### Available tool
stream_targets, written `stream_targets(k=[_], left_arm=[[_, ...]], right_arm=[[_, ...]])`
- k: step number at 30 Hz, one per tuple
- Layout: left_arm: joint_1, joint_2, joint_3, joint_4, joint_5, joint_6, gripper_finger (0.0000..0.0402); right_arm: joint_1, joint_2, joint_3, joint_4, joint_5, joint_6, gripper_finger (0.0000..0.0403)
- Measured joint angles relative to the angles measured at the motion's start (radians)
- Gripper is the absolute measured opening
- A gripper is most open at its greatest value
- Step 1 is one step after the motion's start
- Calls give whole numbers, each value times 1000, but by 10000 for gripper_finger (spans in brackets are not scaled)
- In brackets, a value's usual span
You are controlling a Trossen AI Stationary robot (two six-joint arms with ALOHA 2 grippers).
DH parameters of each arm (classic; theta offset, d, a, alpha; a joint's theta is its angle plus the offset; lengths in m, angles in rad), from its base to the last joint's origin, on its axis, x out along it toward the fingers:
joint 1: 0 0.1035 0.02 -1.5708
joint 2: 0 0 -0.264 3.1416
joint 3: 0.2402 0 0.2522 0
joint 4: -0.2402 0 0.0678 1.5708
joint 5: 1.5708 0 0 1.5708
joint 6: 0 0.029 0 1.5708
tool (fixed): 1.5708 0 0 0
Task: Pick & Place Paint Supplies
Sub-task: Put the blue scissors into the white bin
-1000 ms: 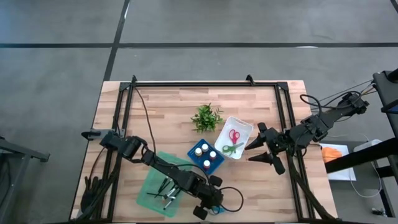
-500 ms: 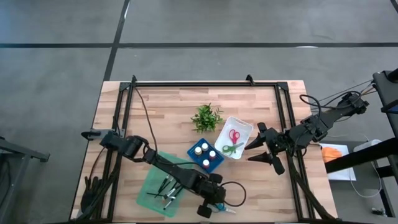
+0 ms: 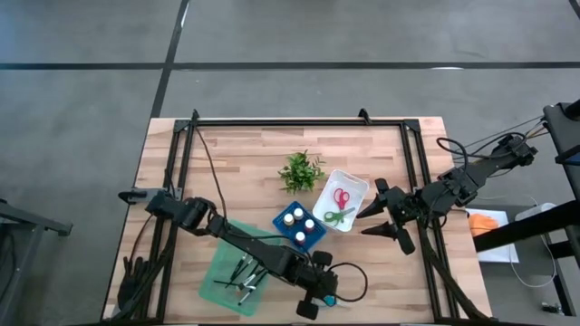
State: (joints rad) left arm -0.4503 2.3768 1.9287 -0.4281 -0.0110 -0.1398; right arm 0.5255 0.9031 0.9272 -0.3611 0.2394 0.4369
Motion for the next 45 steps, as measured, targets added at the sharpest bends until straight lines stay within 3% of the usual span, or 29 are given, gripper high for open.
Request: stream_targets(k=[7, 13, 19, 24, 28, 32, 38, 45], left_arm=[[2, -3, 33, -23, -27, -71, 4], [-2, -41, 112, -64, -25, -105, 41], [-39, -172, 218, -336, -61, -104, 54], [-101, -331, 201, -618, -238, -104, 55], [-155, -458, 146, -772, -376, -127, 56], [-200, -589, 50, -815, -451, -148, 56], [-263, -790, -140, -811, -572, -216, 56], [-311, -986, -387, -741, -611, -289, 56]], right_arm=[[0, 0, 0, -9, -2, -8, 203], [3, 3, 0, -51, -61, 0, 203], [27, 57, 0, -52, -94, 0, 203], [34, 182, 0, -30, -177, -8, 203], [41, 302, 0, 34, -292, 14, 203], [69, 429, 0, 79, -371, 58, 203], [111, 624, 27, 198, -383, 151, 203], [147, 863, 264, 150, -375, 218, 203]])
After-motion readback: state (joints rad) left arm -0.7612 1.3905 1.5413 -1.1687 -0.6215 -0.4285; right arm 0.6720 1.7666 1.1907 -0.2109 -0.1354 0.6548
